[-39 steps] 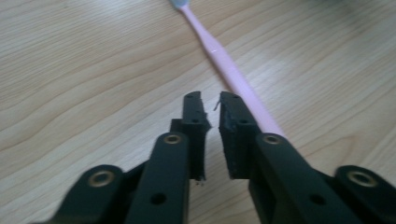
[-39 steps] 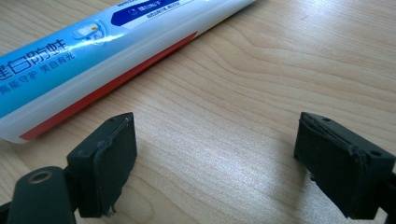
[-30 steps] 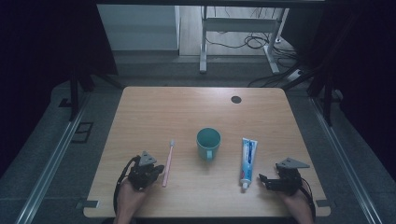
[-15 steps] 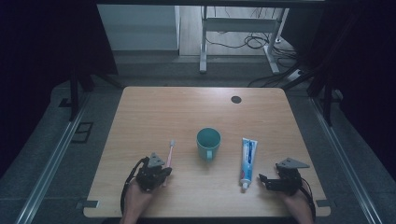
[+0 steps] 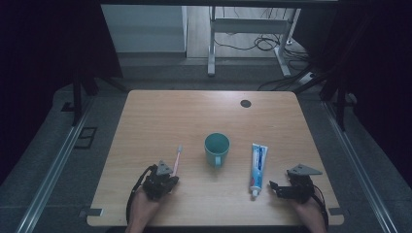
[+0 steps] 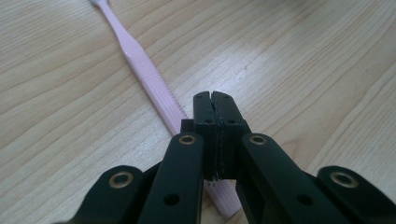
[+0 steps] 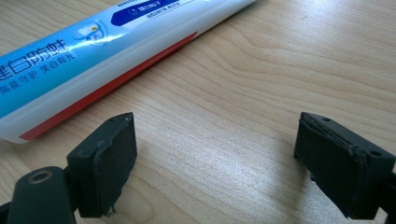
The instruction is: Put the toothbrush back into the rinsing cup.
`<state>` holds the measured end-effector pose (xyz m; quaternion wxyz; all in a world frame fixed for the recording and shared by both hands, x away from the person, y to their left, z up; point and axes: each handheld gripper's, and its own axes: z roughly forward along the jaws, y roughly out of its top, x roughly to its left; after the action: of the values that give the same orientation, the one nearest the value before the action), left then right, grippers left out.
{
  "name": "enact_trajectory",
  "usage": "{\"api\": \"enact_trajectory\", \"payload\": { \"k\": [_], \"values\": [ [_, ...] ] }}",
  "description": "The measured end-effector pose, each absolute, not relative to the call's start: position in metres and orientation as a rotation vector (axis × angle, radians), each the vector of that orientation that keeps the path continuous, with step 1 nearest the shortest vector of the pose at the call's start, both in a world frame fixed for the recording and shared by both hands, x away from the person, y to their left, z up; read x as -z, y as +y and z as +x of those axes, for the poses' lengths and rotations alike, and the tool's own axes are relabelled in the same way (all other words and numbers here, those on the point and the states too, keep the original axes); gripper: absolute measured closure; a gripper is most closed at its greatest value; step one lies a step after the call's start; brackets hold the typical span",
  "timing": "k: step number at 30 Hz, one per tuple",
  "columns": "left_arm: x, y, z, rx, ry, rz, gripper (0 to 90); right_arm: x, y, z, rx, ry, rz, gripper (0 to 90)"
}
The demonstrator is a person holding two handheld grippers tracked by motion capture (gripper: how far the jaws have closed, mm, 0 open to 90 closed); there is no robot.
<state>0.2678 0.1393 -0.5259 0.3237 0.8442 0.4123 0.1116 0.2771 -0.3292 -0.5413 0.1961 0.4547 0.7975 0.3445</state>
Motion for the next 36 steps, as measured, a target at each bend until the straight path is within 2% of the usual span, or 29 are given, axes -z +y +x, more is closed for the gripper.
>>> {"api": "enact_trajectory", "payload": {
  "k": [25, 30, 36],
  "values": [
    [0.528, 0.172, 0.275, -0.310, 1.157, 2.192, 88.5, 0.541, -0.329, 0.277, -0.965, 2.235, 1.273, 12.8],
    [0.525, 0.171, 0.274, -0.310, 1.134, 2.191, 86.0, 0.541, -0.329, 0.277, -0.964, 2.235, 1.273, 12.8],
    [0.521, 0.174, 0.275, -0.321, 1.148, 2.181, 78.2, 0.541, -0.329, 0.277, -0.964, 2.235, 1.274, 12.8]
  ]
}}
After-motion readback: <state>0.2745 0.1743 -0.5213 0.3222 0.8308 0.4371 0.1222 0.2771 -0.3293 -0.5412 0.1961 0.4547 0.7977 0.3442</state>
